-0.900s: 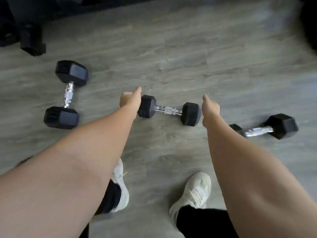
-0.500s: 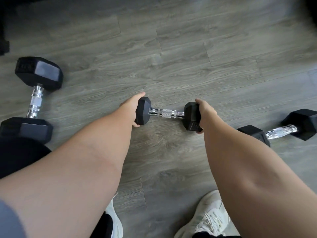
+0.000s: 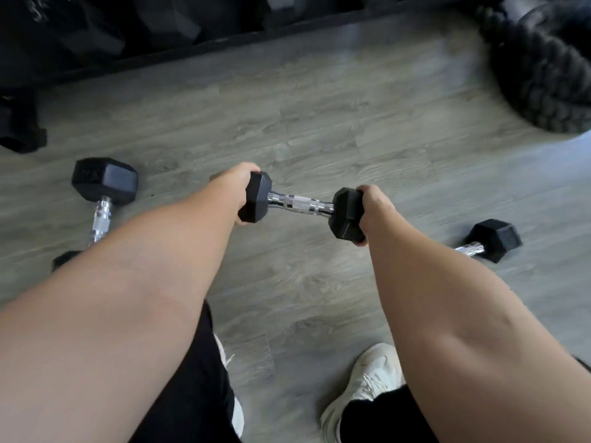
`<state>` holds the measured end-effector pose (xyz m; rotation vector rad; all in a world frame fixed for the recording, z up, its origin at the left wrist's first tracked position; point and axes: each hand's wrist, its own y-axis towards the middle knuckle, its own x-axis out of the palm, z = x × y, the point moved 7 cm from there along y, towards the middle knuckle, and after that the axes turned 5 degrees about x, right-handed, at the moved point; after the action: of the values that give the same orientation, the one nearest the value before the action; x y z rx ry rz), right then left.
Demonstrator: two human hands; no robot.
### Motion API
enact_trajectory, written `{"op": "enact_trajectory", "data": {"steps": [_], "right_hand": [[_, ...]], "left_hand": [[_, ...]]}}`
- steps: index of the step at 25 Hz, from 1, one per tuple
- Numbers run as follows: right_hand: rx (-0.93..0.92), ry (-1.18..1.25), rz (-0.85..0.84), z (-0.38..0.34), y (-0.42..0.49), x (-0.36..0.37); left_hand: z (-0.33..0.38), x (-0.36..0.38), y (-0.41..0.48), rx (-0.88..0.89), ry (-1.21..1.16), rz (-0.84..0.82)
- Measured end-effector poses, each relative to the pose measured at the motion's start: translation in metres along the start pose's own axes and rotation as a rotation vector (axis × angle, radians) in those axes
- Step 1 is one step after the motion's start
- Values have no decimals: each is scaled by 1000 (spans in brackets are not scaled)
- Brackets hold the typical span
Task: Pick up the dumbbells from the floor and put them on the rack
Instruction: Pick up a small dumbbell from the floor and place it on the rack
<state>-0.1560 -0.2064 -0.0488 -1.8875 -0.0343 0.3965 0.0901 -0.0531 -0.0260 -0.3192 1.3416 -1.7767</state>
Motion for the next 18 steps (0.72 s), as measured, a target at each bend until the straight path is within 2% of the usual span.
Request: {"op": "enact_trajectory", "data": {"steps": [3, 6, 11, 15, 18], "right_hand": [[-45, 45, 3, -77, -141, -14], [-116, 93, -29, -162, -297, -22], [-252, 199, -107, -312, -566, -13], [-370, 237, -137, -400, -661, 19], [-346, 212, -165, -449, -666, 59]], "left_hand": [[118, -47, -132, 137, 69, -17], [234, -110, -264, 184, 8, 61], [423, -220, -477, 311, -107, 75], [529, -263, -539, 455, -141, 64], [600, -265, -532, 538, -151, 72]]}}
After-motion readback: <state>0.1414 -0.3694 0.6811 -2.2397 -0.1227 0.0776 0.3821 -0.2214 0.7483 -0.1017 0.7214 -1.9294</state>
